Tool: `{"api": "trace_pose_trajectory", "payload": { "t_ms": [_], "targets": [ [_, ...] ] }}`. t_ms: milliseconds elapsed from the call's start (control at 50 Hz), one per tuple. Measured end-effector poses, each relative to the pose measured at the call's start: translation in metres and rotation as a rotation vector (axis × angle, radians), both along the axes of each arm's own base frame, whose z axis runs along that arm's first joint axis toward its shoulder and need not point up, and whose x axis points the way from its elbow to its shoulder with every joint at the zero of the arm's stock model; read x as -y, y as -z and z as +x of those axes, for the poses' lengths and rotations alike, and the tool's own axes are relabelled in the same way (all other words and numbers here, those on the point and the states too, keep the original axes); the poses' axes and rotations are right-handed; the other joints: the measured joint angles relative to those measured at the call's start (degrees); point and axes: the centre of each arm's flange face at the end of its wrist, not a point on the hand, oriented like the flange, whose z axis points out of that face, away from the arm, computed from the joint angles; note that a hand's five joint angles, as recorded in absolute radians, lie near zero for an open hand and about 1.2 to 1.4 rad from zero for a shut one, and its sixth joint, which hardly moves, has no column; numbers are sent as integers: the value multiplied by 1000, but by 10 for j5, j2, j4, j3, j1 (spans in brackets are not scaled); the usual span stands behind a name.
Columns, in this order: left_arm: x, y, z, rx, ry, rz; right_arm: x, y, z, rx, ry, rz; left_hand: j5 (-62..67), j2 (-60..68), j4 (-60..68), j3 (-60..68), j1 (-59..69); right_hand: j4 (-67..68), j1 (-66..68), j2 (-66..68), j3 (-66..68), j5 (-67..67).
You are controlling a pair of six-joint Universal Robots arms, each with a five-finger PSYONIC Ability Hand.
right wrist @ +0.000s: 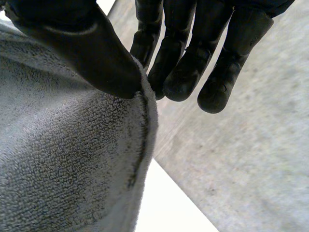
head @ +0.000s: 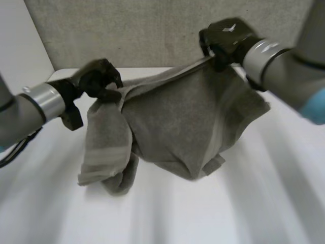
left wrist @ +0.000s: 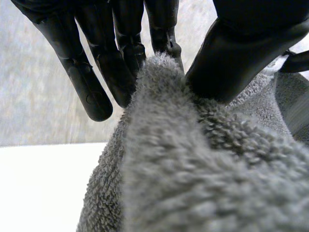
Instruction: Fold the towel.
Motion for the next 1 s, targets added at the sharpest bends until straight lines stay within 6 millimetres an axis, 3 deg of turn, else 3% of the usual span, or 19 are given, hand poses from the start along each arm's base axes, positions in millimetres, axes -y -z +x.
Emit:
{"api": "trace_pose_trajectory", "payload": {
  "t_ms": [80,140,180,240,260,300,380,460,560,700,760,860,920,1000],
  "targets": [
    [32,12,-6,-4,-8,-17,19,22,21,-39,-2,-43,0,0,0,0,0,0,0,0,0,0],
    [54,-3,-11,-22,-21,-99,32,21,31,-39,23,-125,0,0,0,0,0,0,0,0,0,0],
    [64,-22,-13,-40,-34,-169,39,9,34,-18,48,-199,0,0,0,0,0,0,0,0,0,0],
    [73,-83,-15,-102,-71,-354,44,-36,34,77,108,-388,0,0,0,0,0,0,0,2,0,0],
    [72,-94,-15,-114,-76,-385,44,-45,33,97,117,-420,0,0,0,0,0,0,0,4,0,0],
    [67,-139,-13,-167,-94,-506,37,-81,27,176,148,-536,0,0,0,0,0,0,0,8,0,0],
    [49,-196,-9,-241,-100,-666,20,-125,16,261,170,-649,0,0,-2,0,0,0,0,9,0,0],
    [40,-212,-6,-262,-97,-717,15,-130,12,248,168,-628,0,-2,-28,-16,0,0,0,9,0,0],
    [46,-177,-4,-216,-79,-621,18,-93,12,127,152,-454,-5,-34,-81,-68,-3,0,0,9,0,0],
    [53,-77,-2,-90,-20,-387,19,-7,14,-80,100,-136,-20,-70,-114,-100,-8,0,0,9,0,0],
    [46,-24,-1,-13,10,-288,12,39,12,-167,62,13,-61,-100,-139,-126,-57,0,0,9,0,3],
    [27,42,0,105,50,-175,0,89,9,-238,24,140,-160,-192,-222,-211,-158,0,0,10,0,5],
    [15,72,1,174,72,-131,-7,110,6,-260,12,178,-272,-304,-336,-317,-270,0,0,11,0,5],
    [3,98,3,249,97,-106,-14,126,2,-272,6,199,-417,-438,-469,-456,-412,0,0,11,0,5]
  ]
}}
